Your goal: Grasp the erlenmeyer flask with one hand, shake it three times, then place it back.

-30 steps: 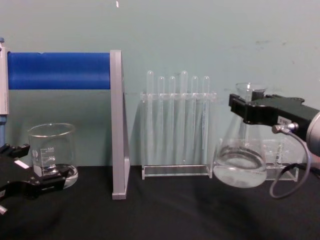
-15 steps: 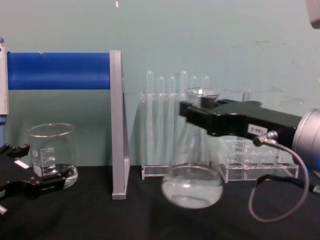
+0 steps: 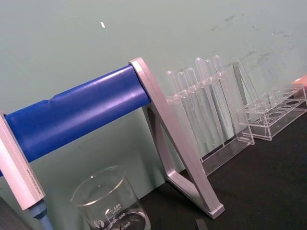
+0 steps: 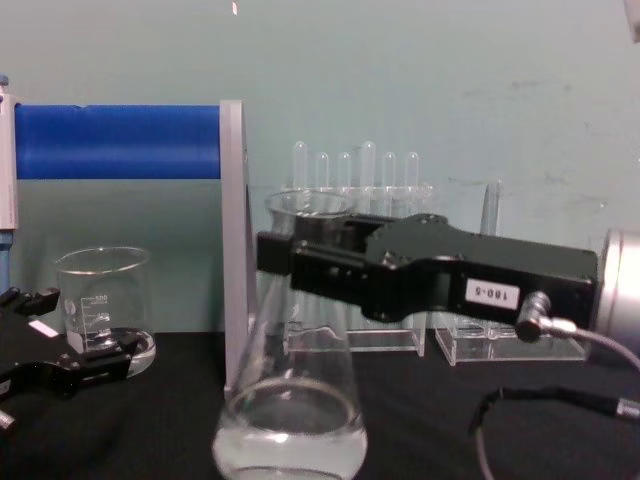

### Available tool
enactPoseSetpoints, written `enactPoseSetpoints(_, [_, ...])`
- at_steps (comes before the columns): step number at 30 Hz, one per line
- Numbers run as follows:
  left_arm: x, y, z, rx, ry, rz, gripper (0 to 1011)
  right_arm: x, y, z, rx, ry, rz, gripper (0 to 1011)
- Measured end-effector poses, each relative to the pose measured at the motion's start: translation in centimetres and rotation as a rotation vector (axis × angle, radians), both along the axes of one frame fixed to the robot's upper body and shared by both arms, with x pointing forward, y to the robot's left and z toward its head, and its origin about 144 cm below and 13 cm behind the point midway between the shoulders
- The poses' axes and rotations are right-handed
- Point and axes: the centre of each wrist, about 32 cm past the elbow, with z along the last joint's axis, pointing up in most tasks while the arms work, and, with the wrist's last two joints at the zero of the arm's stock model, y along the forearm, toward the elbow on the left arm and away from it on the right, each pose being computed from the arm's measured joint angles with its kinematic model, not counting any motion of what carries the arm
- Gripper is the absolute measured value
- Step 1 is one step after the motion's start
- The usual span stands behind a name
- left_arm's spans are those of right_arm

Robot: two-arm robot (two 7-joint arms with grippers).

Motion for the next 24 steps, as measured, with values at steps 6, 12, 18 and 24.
enactPoseSetpoints(6, [0.0, 0.0, 0.0, 0.0, 0.0, 0.0, 1001, 0.15, -0.21, 0.03, -0.004, -0.004, 0.1, 449])
enactPoseSetpoints(12, [0.0, 0.0, 0.0, 0.0, 0.0, 0.0, 1001, 0.26, -0.28, 0.03, -0.015, -0.013, 0.174, 449])
enactPoseSetpoints(18, [0.0, 0.0, 0.0, 0.0, 0.0, 0.0, 1001, 0.3, -0.32, 0.05, -0.019, -0.017, 0.202, 449])
enactPoseSetpoints(24, [0.0, 0.0, 0.0, 0.0, 0.0, 0.0, 1001, 0.31, -0.34, 0.05, -0.021, -0.02, 0.217, 449])
